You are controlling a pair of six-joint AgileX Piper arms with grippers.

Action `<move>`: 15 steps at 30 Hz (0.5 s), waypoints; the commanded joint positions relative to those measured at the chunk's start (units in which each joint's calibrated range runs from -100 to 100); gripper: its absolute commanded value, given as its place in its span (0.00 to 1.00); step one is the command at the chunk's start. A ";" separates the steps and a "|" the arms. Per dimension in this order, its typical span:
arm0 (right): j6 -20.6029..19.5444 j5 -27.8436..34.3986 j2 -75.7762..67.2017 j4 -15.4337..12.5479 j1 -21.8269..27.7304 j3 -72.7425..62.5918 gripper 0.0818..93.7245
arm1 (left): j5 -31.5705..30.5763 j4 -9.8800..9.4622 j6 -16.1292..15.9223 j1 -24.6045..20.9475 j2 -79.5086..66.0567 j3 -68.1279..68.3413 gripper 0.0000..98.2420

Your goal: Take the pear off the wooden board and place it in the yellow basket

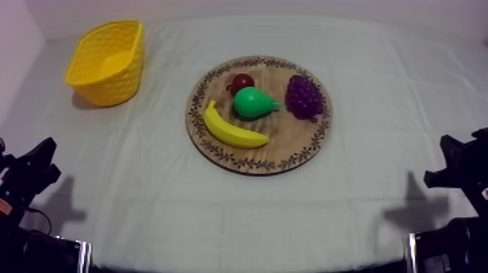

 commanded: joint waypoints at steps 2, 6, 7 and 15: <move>-0.01 -0.02 -0.02 0.00 -0.01 0.04 0.00 | 4.04 0.10 -9.86 -0.71 0.00 -0.90 0.00; -0.04 -0.02 -0.02 0.00 -0.01 0.04 0.00 | 4.04 0.10 -10.10 -0.71 0.00 -0.90 0.00; -0.03 -0.02 -0.02 0.00 -0.01 0.04 0.00 | 4.04 0.10 -10.12 -0.71 0.00 -0.90 0.00; -0.02 -0.02 -0.02 0.00 -0.01 0.04 0.00 | 4.04 0.10 -10.47 -0.78 0.00 -0.90 0.00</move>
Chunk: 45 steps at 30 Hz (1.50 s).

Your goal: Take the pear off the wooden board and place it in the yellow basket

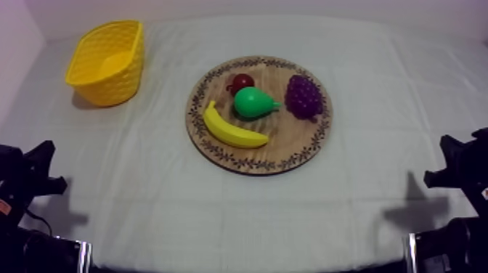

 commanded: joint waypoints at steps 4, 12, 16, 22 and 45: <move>0.00 -0.02 -0.02 0.00 -0.01 0.04 0.00 | -1.19 -0.34 -0.58 -0.05 0.48 0.32 0.00; 0.00 -0.02 -0.02 0.00 -0.01 0.04 0.00 | -5.17 -2.75 -2.98 3.33 16.35 -13.12 0.00; 0.00 -0.02 -0.02 0.00 -0.01 0.04 0.00 | -3.99 -3.82 -5.32 6.17 28.25 -27.22 0.00; 0.00 -0.02 -0.02 0.00 -0.01 0.04 0.00 | 1.49 -7.98 -6.48 12.66 46.16 -50.57 0.00; 0.02 -0.02 -0.02 0.00 -0.01 0.04 0.00 | 0.51 -8.53 -11.33 26.58 96.75 -80.51 0.00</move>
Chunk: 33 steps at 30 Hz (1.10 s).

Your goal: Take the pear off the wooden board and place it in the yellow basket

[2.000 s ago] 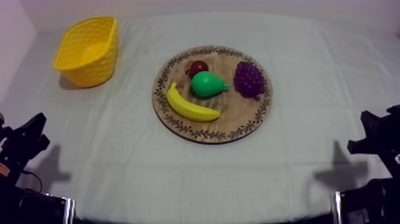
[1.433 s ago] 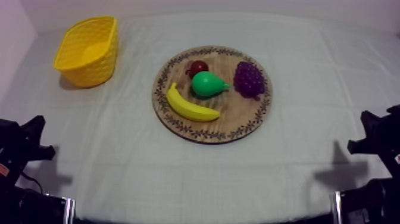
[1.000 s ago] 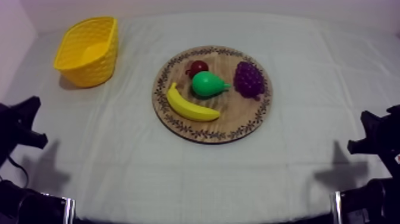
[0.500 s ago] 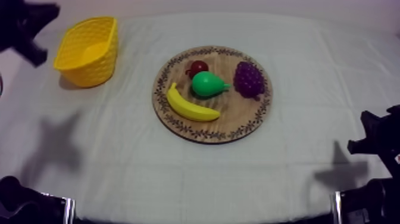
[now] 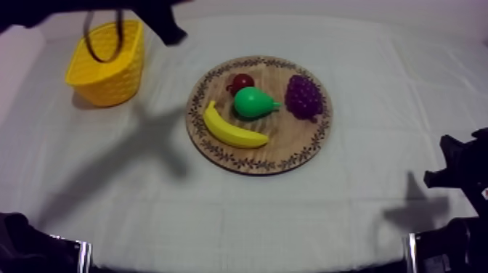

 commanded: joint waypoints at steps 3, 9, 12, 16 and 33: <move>0.02 -0.01 -0.02 0.00 -0.01 0.04 0.00 | -3.80 0.31 0.46 0.84 5.99 4.70 0.00; 0.02 -0.01 -0.02 0.00 -0.01 0.04 0.00 | -6.86 0.43 1.59 1.57 7.55 9.75 0.01; 0.02 -0.01 -0.02 0.00 -0.01 0.04 0.00 | -6.88 0.44 2.29 1.80 7.67 11.05 0.08; 0.00 -0.01 -0.02 0.00 -0.01 0.04 0.00 | -7.59 0.30 3.20 1.95 7.42 13.03 0.47; 0.02 -0.01 -0.02 0.00 -0.01 0.04 0.00 | -13.32 7.78 -3.02 2.73 7.25 18.15 0.98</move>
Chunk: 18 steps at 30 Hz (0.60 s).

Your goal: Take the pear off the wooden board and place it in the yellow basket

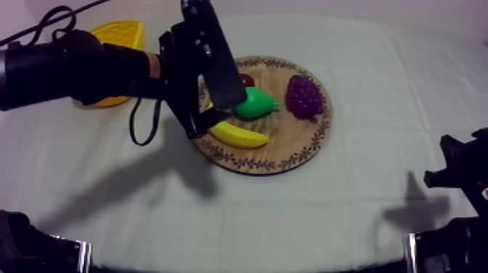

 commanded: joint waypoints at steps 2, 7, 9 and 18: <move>0.02 -0.01 -0.02 0.00 -0.01 0.04 0.00 | 1.36 0.34 -0.61 0.09 1.09 -1.47 0.98; 0.02 -0.01 -0.02 0.00 -0.01 0.04 0.00 | 5.97 -0.34 0.25 0.47 4.77 -5.90 0.97; 0.00 -0.01 -0.02 0.00 -0.01 0.04 0.00 | 8.23 -1.39 1.37 0.71 6.99 -8.06 0.96; -0.03 -0.01 -0.02 0.00 -0.01 0.04 0.00 | 20.87 -4.89 5.44 2.10 20.22 -22.06 0.91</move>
